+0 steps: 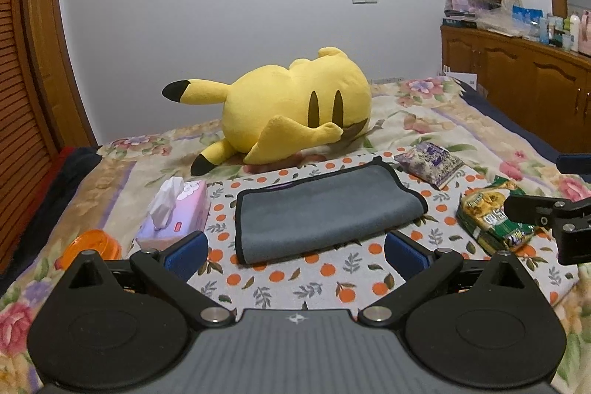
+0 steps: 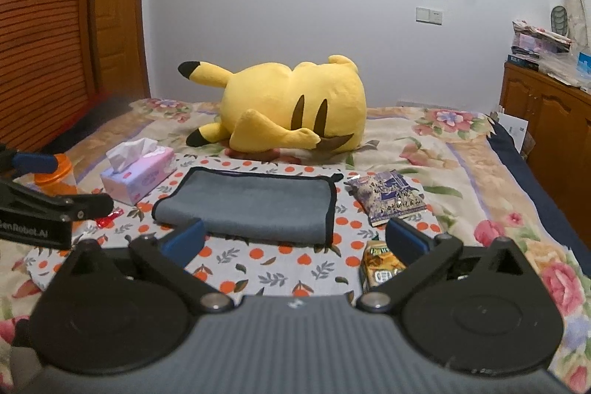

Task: Fold towel

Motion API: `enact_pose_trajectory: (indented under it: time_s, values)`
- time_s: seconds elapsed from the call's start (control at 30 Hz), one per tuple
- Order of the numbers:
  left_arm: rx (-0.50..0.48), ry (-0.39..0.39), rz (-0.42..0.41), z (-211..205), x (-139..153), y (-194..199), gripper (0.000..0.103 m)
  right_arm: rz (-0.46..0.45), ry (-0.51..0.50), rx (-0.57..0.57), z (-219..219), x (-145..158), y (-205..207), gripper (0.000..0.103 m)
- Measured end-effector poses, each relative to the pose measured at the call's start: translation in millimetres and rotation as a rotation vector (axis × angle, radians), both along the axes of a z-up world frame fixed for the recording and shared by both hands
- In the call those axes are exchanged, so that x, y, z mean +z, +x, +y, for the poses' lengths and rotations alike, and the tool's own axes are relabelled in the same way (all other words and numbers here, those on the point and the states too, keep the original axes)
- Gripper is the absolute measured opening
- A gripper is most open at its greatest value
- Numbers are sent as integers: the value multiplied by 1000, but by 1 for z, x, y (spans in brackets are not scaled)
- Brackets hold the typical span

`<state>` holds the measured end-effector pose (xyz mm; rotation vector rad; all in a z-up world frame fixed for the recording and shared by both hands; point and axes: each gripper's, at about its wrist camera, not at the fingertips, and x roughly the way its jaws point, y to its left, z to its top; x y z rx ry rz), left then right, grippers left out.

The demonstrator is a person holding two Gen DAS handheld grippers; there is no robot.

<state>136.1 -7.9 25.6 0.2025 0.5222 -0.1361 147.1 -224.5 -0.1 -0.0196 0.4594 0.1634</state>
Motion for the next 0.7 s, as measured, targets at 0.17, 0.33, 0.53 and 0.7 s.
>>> enact_pose_trajectory:
  time_s: [0.17, 0.33, 0.53, 0.7]
  values:
    - [13, -1, -6, -4, 3, -17, 103, 2, 14, -13, -4, 0, -12, 103]
    - [8, -15, 3, -5, 4, -30, 103, 5, 16, -27, -7, 0, -22, 103]
    - [10, -21, 10, -5, 1, -42, 103, 4, 29, -49, -9, -1, -32, 103]
    - [18, -28, 13, -4, -4, -50, 103, 2, 22, -53, -9, -2, -39, 103]
